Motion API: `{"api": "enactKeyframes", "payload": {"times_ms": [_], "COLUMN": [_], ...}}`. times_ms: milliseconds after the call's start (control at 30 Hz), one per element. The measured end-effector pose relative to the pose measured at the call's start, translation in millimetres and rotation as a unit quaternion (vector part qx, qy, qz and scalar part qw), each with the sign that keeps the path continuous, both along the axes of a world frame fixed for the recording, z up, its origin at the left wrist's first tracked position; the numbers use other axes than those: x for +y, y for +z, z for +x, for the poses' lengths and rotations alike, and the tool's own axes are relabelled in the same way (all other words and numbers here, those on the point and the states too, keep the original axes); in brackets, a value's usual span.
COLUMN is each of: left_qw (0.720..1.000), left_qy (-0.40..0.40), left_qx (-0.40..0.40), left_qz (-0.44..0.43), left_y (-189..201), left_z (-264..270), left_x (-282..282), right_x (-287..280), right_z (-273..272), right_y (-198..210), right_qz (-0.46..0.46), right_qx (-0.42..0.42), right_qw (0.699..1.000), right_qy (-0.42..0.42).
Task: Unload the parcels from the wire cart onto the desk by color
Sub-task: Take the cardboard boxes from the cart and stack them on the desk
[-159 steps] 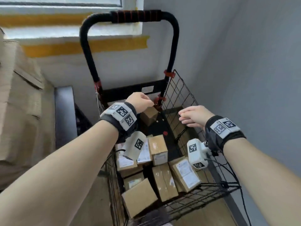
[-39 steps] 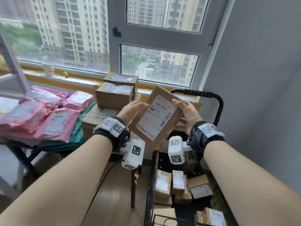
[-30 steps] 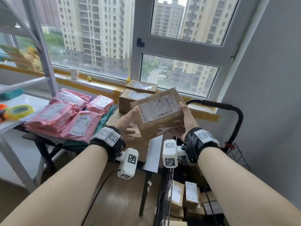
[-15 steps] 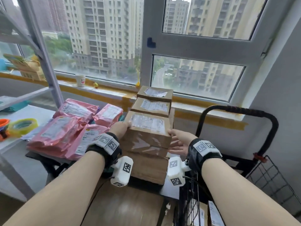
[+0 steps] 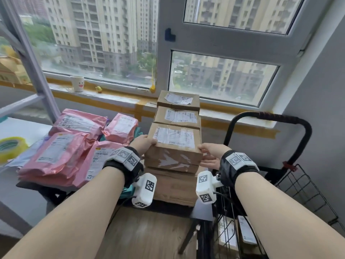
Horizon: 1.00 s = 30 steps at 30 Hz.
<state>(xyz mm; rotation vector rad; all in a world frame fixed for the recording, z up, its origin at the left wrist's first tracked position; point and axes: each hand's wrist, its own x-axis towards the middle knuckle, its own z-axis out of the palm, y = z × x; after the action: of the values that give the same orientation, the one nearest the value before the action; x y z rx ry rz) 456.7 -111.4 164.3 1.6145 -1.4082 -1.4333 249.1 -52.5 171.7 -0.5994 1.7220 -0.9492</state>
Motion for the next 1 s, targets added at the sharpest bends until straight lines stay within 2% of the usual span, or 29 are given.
{"api": "enactKeyframes", "payload": {"times_ms": [167,333,467,567,800,1000], "left_qw": [0.999,0.990,0.981,0.972,0.959,0.944], "left_qy": [0.015,0.069,-0.009,-0.090,-0.193,-0.269], "left_qx": [-0.024,0.033,0.067,0.053,0.036,-0.031], "left_qz": [-0.035,-0.119,-0.184,-0.213,-0.202,-0.189], "left_y": [1.3,36.8,68.7,71.7,49.6,12.3], "left_z": [7.2,2.8,-32.0,-63.2,-144.6,-233.4], "left_x": [-1.8,1.6,13.2,30.9,64.9,82.9], "right_x": [7.1,21.9,49.2,72.2,117.9,145.2], "right_z": [4.2,-2.0,-11.2,-26.0,-92.9,-177.4], "right_y": [6.7,23.0,37.5,38.8,32.4,-6.7], "right_qz": [-0.002,-0.041,-0.047,-0.041,-0.025,-0.021], "right_qx": [0.048,0.068,0.046,0.091,0.172,0.187], "right_qw": [0.999,0.994,0.994,0.990,0.976,0.972], "right_qy": [-0.024,-0.076,-0.087,-0.098,-0.133,-0.141]}}
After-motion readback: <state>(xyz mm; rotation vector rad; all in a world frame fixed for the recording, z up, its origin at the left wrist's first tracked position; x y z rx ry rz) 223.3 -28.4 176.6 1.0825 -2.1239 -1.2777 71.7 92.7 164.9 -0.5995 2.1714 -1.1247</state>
